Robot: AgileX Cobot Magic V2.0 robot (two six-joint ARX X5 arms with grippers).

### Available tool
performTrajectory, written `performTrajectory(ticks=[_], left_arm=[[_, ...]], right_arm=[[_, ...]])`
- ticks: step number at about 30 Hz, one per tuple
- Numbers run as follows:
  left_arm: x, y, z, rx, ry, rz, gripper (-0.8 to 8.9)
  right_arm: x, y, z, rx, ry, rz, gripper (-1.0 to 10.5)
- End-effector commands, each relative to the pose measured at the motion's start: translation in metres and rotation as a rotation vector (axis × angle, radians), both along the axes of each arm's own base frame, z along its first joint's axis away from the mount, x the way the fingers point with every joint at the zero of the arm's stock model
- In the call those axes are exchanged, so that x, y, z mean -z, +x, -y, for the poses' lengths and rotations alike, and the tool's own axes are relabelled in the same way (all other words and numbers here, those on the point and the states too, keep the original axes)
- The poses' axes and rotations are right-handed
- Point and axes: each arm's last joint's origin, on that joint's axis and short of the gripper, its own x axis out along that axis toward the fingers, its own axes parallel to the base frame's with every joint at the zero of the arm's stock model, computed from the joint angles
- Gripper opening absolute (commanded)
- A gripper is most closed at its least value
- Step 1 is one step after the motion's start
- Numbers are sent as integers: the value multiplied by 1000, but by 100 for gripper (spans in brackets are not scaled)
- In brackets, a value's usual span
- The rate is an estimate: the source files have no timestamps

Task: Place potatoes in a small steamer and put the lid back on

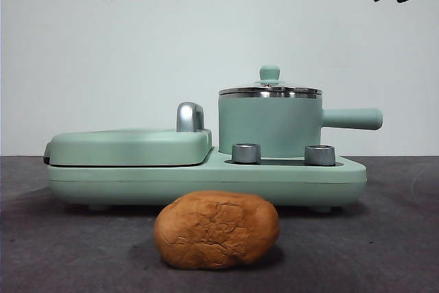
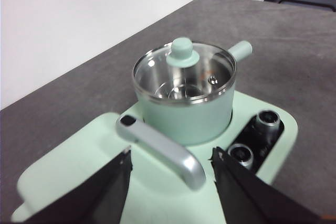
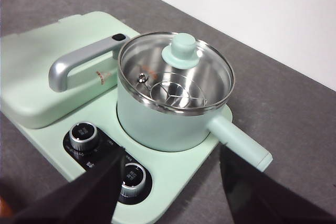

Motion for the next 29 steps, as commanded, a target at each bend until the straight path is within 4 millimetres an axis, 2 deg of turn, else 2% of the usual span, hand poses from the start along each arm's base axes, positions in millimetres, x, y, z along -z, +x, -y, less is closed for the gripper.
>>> performTrajectory(ticks=[1, 19, 29], left_arm=[[-4, 16, 14, -9, -48, 1, 247], [2, 121, 111, 85, -51, -62, 248], [9, 155, 149, 121, -50, -61, 248]], right_arm=[[-7, 0, -1, 5, 35, 7, 285], [-8, 1, -1, 14, 61, 7, 285], [-8, 1, -1, 18, 69, 2, 285]])
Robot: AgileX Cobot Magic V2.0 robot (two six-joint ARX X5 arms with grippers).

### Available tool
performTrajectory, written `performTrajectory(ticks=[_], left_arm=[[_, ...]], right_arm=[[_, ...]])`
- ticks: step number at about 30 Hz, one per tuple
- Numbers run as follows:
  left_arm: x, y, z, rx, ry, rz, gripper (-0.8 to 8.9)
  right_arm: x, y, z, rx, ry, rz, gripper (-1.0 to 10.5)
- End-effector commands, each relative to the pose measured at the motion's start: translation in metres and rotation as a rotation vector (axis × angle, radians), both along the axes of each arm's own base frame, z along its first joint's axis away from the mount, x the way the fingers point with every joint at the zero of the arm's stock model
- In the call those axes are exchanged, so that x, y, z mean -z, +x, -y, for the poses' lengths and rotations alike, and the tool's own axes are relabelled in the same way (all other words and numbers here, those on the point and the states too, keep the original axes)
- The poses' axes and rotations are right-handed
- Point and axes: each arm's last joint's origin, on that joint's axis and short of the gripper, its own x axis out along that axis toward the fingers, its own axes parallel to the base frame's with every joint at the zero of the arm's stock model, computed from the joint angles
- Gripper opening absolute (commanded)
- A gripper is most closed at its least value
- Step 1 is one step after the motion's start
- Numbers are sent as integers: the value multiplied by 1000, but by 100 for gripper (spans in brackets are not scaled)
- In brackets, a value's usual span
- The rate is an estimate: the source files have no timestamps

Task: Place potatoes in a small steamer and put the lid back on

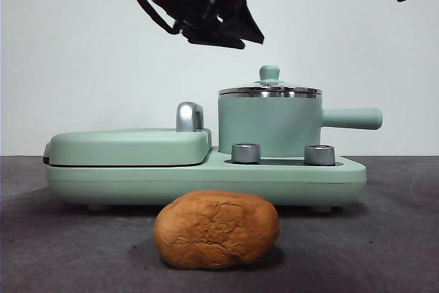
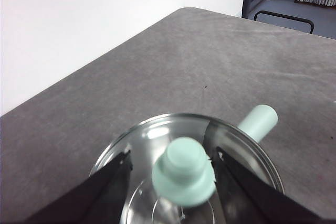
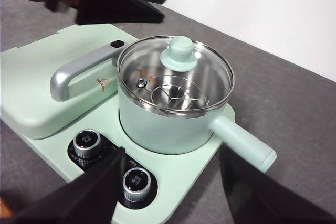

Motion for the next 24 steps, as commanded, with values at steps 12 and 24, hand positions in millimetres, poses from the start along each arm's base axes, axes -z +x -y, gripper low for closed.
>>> performTrajectory(ticks=[12, 24], left_arm=[[23, 21, 29, 32, 7, -13, 248], [41, 25, 34, 37, 29, -49, 244]], right_arm=[[-7, 1, -1, -1, 19, 21, 285], [-7, 1, -1, 0, 19, 21, 285]])
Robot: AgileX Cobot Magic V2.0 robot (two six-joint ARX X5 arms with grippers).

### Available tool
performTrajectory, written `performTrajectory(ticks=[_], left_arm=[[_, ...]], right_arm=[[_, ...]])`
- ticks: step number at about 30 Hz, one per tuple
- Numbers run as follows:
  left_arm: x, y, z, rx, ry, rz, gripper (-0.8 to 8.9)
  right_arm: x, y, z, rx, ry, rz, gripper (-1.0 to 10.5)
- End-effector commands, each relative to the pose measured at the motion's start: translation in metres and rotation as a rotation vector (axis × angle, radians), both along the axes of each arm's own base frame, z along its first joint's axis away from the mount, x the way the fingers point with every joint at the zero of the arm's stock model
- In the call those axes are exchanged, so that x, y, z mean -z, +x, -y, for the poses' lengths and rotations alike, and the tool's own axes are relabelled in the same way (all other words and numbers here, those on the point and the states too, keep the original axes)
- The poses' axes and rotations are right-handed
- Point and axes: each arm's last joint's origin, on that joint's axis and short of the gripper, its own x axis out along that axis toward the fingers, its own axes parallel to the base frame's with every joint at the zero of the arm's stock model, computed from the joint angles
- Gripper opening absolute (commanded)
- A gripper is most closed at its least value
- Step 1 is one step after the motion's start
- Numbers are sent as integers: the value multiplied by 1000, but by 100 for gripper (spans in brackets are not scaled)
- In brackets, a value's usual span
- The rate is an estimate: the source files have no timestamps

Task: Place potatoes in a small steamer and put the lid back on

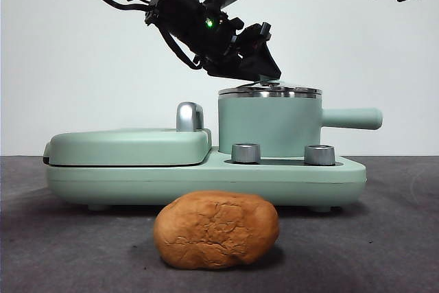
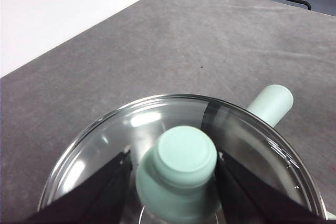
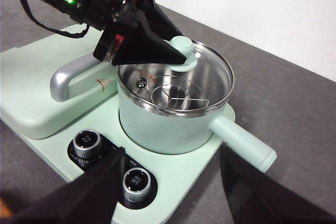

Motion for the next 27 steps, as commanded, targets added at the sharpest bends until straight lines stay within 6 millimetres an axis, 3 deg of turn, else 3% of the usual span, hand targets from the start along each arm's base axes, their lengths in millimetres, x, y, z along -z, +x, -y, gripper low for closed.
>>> performTrajectory(ticks=[1, 5, 18, 27], left_arm=[[3, 3, 9, 16, -7, 6, 234], [3, 2, 11, 21, -7, 6, 1], [0, 1, 12, 25, -14, 34, 6], [-24, -6, 5, 17, -49, 62, 7]], right_arm=[[-7, 1, -1, -1, 18, 21, 285], [-7, 1, -1, 0, 18, 22, 285], [-7, 1, -1, 2, 17, 20, 285], [-6, 0, -1, 2, 14, 6, 285]])
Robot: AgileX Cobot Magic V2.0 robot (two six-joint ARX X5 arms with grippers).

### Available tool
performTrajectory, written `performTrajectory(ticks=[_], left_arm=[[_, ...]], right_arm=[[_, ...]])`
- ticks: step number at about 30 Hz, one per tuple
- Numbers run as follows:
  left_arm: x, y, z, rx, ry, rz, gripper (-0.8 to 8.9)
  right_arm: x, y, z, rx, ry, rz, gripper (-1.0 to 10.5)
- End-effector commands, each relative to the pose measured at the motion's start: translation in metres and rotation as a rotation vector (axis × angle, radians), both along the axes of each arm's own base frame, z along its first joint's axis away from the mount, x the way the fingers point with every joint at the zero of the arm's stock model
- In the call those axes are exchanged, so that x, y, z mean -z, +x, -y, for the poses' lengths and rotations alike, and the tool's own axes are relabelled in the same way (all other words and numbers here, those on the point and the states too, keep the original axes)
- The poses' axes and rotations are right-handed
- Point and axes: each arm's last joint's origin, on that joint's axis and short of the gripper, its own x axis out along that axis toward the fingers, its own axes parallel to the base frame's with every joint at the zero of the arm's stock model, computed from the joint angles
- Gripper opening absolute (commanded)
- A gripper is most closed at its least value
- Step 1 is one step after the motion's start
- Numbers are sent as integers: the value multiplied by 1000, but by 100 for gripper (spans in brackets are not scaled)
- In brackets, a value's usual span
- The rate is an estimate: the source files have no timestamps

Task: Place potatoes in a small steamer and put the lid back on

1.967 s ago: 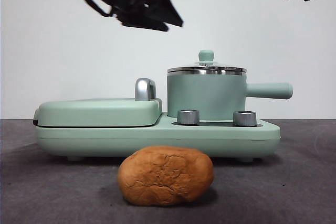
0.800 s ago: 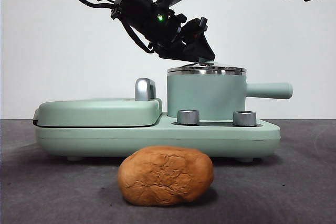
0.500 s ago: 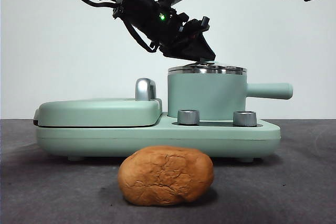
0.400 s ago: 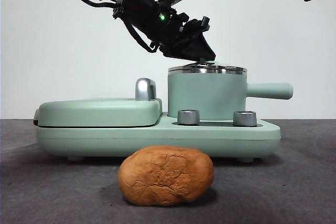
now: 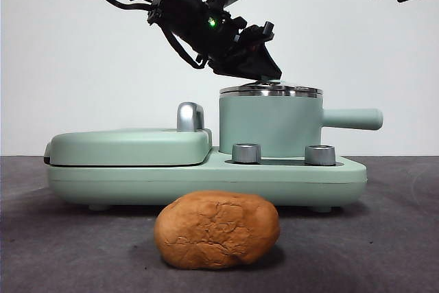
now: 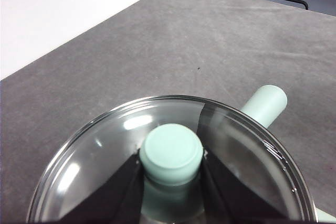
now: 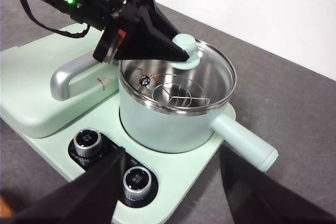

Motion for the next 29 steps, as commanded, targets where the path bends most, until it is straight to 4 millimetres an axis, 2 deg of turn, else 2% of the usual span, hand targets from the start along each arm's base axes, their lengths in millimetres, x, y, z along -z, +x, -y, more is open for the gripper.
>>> performTrajectory(ticks=[1, 8, 18, 25, 29], left_arm=[[-27, -6, 1, 6, -55, 58, 8], [-62, -19, -12, -6, -103, 95, 8], [-98, -41, -42, -45, -98, 59, 11], [-110, -55, -69, -86, -82, 33, 13], [-105, -67, -85, -113, -82, 9, 13]], right_arm=[[-6, 0, -1, 0, 15, 10, 285], [-6, 0, -1, 0, 15, 11, 285], [-6, 0, -1, -3, 15, 10, 285], [-5, 0, -1, -8, 2, -2, 285], [-4, -1, -3, -24, -4, -2, 285]])
